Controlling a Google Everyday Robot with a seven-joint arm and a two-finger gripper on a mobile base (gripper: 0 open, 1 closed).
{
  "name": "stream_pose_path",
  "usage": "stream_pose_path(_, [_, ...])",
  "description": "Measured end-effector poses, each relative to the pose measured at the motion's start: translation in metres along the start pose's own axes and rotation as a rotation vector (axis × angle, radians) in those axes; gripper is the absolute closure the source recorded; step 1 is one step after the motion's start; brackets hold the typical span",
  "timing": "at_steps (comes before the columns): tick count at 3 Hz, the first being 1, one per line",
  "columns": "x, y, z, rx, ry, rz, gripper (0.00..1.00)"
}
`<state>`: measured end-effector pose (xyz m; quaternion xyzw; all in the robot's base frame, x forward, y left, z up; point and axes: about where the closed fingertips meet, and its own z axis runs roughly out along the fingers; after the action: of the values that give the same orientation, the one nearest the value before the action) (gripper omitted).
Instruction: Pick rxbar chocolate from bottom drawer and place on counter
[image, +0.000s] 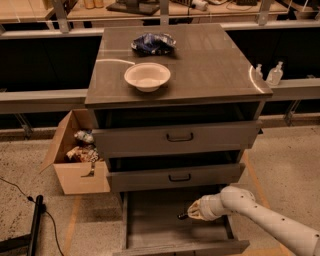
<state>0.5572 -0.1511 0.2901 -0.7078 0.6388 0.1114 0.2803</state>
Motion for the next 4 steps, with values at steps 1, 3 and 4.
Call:
stream_pose_path(1, [-0.009,-0.010,-0.044,0.026,-0.027,0.006,1.00])
stream_pose_path(3, [-0.021,-0.024,-0.103,0.061,-0.046,-0.015,1.00])
stream_pose_path(4, [-0.030,-0.023,-0.132,0.059,-0.093,-0.021,1.00])
